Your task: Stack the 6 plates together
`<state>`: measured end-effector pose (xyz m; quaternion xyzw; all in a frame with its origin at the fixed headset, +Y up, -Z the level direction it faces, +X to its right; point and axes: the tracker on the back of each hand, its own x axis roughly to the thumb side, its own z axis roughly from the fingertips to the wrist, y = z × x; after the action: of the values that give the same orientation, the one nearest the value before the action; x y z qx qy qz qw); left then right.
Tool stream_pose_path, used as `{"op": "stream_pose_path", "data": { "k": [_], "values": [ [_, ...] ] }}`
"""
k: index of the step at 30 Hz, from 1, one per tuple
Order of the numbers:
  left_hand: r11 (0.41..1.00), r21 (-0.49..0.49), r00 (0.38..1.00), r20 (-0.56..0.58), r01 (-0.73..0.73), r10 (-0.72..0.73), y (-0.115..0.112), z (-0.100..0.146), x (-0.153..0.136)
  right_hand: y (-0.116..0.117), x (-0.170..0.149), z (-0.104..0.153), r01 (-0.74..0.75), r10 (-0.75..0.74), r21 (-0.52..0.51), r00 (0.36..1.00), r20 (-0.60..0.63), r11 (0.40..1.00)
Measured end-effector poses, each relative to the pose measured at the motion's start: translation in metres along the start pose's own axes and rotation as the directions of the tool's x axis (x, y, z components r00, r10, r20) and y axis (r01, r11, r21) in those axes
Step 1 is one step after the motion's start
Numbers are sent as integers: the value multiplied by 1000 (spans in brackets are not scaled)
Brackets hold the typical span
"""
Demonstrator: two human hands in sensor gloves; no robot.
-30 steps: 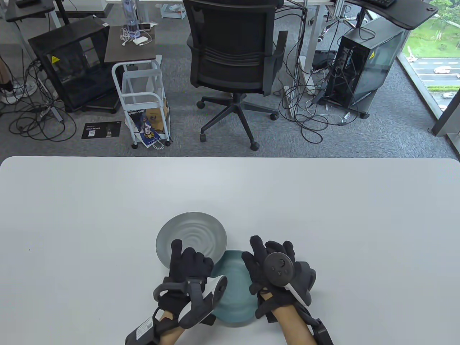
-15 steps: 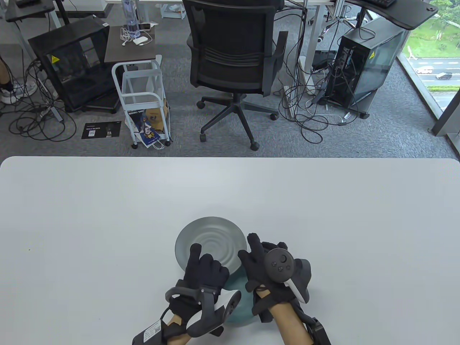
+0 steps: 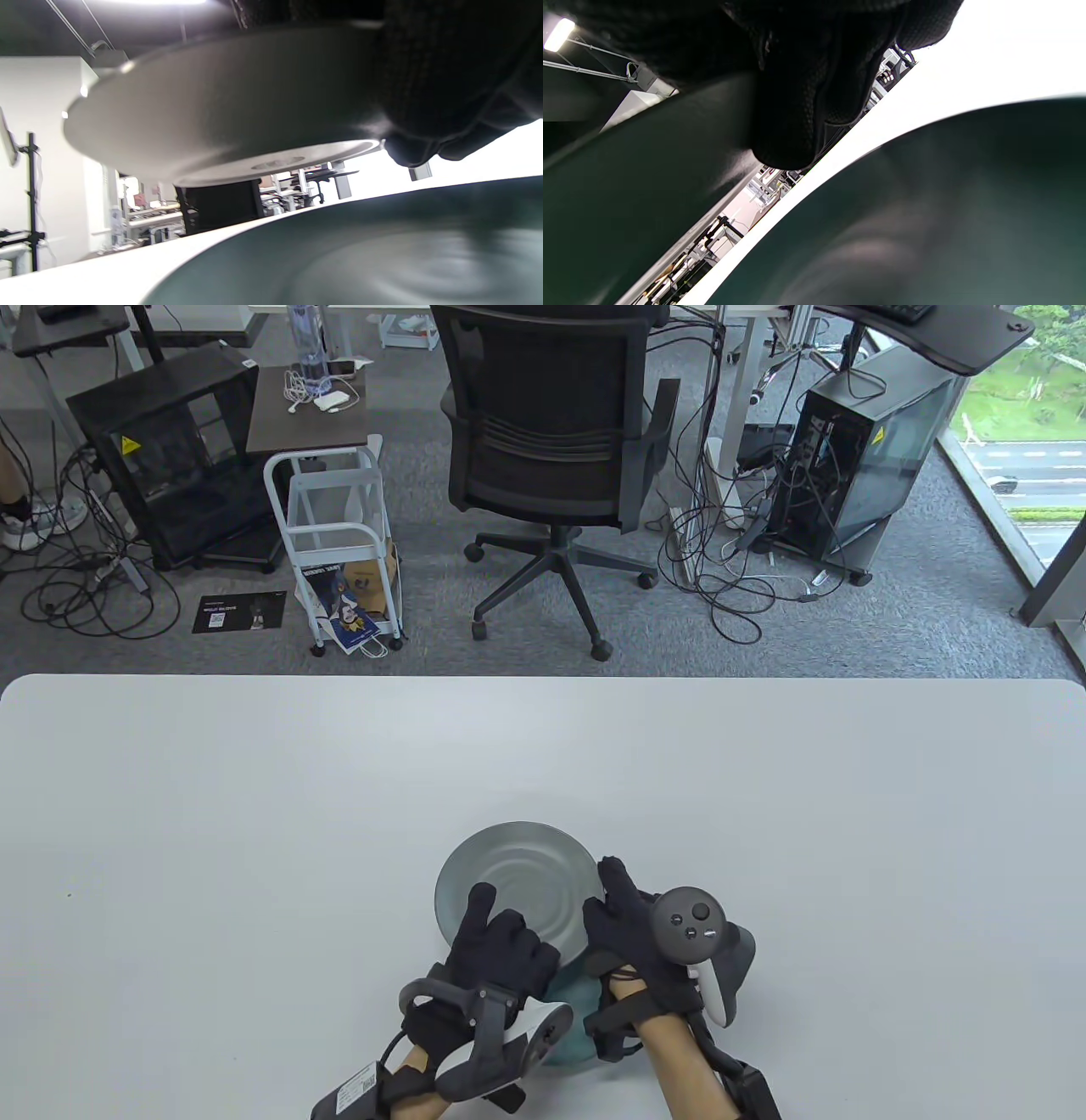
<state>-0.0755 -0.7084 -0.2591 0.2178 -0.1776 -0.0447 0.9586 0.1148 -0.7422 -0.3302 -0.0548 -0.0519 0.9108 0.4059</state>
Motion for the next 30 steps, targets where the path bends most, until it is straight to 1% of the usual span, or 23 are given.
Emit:
{"op": "stream_pose_path", "data": {
  "k": [1, 3, 4, 6, 12, 16, 18, 23, 25, 27, 29, 30],
  "values": [
    [1000, 8, 1000, 3, -25, 25, 1, 1, -2, -1, -1, 0, -1, 0, -5, 1000, -4, 1000],
    [995, -10, 995, 12, -101, 101, 4, 1, -8, -5, -5, -1, 12, -12, -26, 1000, -14, 1000],
    [989, -11, 989, 8, -145, 145, 6, 1, -12, -7, -7, -2, 15, -15, -23, 1000, -21, 1000],
    [983, 0, 983, -16, -184, 184, 9, 0, -19, -9, -11, -2, 26, -27, -23, 999, -28, 999],
    [962, 33, 947, -168, -271, 272, 12, -2, -52, -14, -17, -2, -5, 5, 15, 1000, 7, 1000],
    [967, 35, 923, -291, -254, 253, 7, -5, -73, -15, -20, -3, -18, 15, 55, 999, 49, 998],
    [963, 32, 898, -354, -266, 260, 5, -7, -86, -15, -20, -3, -21, 15, 78, 998, 68, 997],
    [954, 32, 845, -456, -297, 279, -2, -8, -109, -13, -18, -3, -58, 46, 105, 993, 110, 993],
    [955, 9, 832, -489, -295, 262, -5, -9, -117, -12, -17, -3, -79, 65, 113, 990, 122, 990],
    [958, -10, 819, -521, -288, 241, -10, -10, -122, -10, -17, -2, -103, 87, 114, 987, 132, 988],
    [956, -52, 803, -557, -288, 212, -16, -13, -127, -8, -15, -1, -153, 137, 98, 979, 152, 983],
    [955, -63, 797, -568, -290, 205, -19, -14, -128, -9, -12, 0, -219, 205, 64, 963, 172, 974]
  ]
}}
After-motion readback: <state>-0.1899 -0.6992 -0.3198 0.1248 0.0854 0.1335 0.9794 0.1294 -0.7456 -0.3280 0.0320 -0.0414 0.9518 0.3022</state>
